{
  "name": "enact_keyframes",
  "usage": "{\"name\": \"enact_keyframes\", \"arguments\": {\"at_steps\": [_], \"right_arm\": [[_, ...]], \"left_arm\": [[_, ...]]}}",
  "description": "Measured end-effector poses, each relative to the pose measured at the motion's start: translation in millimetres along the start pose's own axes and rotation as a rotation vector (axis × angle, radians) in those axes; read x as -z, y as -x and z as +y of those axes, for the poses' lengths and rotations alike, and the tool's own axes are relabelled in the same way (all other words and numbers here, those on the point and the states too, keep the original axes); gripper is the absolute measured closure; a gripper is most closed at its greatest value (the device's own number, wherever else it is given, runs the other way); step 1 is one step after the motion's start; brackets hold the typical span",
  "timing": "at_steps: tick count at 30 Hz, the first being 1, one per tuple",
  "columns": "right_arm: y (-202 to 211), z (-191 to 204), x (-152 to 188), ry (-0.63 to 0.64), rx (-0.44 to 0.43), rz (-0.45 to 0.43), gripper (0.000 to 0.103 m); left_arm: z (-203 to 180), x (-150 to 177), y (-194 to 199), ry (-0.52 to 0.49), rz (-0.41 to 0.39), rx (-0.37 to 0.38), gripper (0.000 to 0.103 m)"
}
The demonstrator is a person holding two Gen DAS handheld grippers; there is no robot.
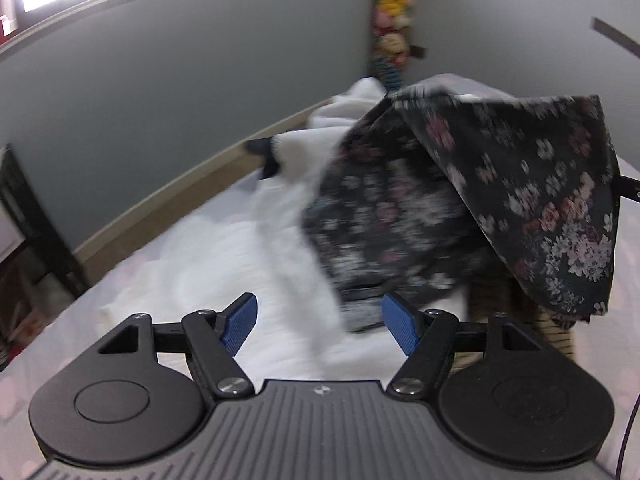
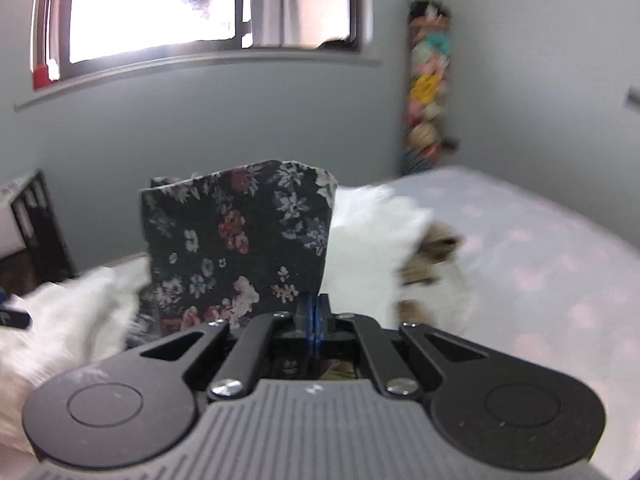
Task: Fold clothes
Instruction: 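Carry the floral garment with the right gripper onto the open bed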
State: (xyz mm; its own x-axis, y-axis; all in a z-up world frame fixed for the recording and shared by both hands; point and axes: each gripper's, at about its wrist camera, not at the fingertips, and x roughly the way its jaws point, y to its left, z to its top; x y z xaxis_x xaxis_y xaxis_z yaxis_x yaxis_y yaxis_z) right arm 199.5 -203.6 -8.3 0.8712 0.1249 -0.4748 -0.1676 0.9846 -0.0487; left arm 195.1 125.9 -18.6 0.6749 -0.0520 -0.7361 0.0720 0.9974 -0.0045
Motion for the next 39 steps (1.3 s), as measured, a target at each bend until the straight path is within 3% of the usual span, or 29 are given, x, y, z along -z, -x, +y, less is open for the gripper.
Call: {"name": "enact_keyframes", "arguments": {"at_steps": [8,16,20,25,29,34,39], "right_arm": [[61,-63,45,-0.082,0.186,0.057,0.102],[138,-175,123,-0.287,0.602,0.190,0.103],[180,-216,151,-0.364,0.665,0.246,0.103],[205,-217,176,-0.414,0.565,0.282,0.098],[187,-180,192,-0.436,0.410,0.315,0.096],[166,-136,198,-0.451,0.243,0.348,0.068],[158,-119,202,-0.466,0.178,0.358,0.060]], "left_arm": [[-18,1,-6,-0.018,0.007,0.079,0.035],[-29,8,-12,-0.037,0.048,0.103,0.035],[-44,9,-14,-0.086,0.063,0.118,0.035],[-65,11,-8,-0.128,0.071,0.154,0.035],[-81,9,-2,-0.173,0.064,0.168,0.034],[-101,4,2,-0.233,0.064,0.179,0.031],[-120,-4,-15,-0.252,0.076,0.195,0.031]]}}
